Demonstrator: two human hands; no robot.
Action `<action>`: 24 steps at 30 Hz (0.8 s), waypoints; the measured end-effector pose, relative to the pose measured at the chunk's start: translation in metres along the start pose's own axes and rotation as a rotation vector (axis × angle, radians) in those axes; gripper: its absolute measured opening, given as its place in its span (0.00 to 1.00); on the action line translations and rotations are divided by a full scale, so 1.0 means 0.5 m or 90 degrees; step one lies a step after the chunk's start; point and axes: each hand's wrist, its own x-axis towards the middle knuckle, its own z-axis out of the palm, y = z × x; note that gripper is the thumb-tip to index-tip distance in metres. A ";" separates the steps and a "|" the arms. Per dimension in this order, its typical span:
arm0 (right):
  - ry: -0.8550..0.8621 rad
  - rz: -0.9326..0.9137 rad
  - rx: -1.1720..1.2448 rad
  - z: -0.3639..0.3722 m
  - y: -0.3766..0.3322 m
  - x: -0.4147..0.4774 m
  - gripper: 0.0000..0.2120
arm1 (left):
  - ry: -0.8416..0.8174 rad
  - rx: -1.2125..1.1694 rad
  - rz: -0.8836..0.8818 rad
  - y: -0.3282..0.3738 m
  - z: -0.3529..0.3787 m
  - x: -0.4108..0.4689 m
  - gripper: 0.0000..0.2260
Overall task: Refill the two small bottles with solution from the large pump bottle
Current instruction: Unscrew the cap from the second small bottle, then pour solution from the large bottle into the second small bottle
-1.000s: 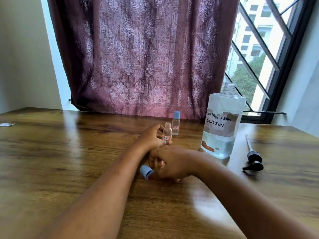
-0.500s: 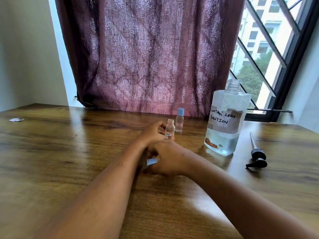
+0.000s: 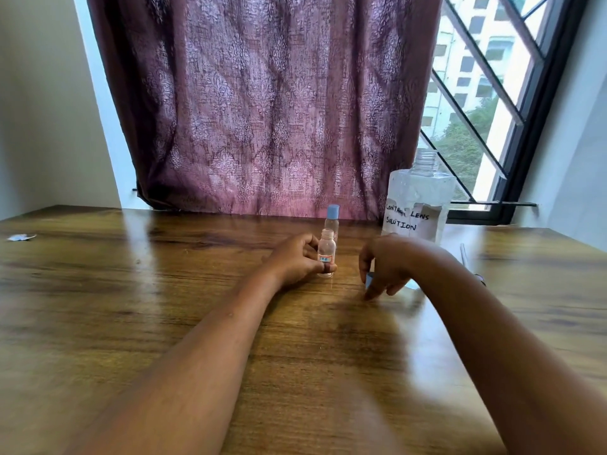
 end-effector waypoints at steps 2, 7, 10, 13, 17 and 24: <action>-0.015 0.008 0.012 0.006 0.009 0.006 0.15 | -0.005 0.003 0.004 0.004 0.003 -0.002 0.15; -0.049 0.032 0.051 0.004 0.018 0.004 0.22 | -0.043 0.007 0.003 0.006 0.006 -0.007 0.20; 0.015 -0.001 0.140 -0.026 0.024 -0.013 0.20 | -0.040 0.004 0.011 0.004 0.005 -0.008 0.19; 0.307 -0.129 0.216 -0.068 0.033 -0.031 0.10 | -0.017 -0.005 0.013 0.001 0.005 -0.011 0.21; 0.882 -0.094 0.132 -0.086 0.059 -0.043 0.07 | 0.037 0.007 0.042 0.013 0.007 -0.014 0.23; 0.700 -0.068 0.379 -0.049 0.116 0.010 0.44 | 0.094 0.009 0.068 0.025 0.005 -0.022 0.20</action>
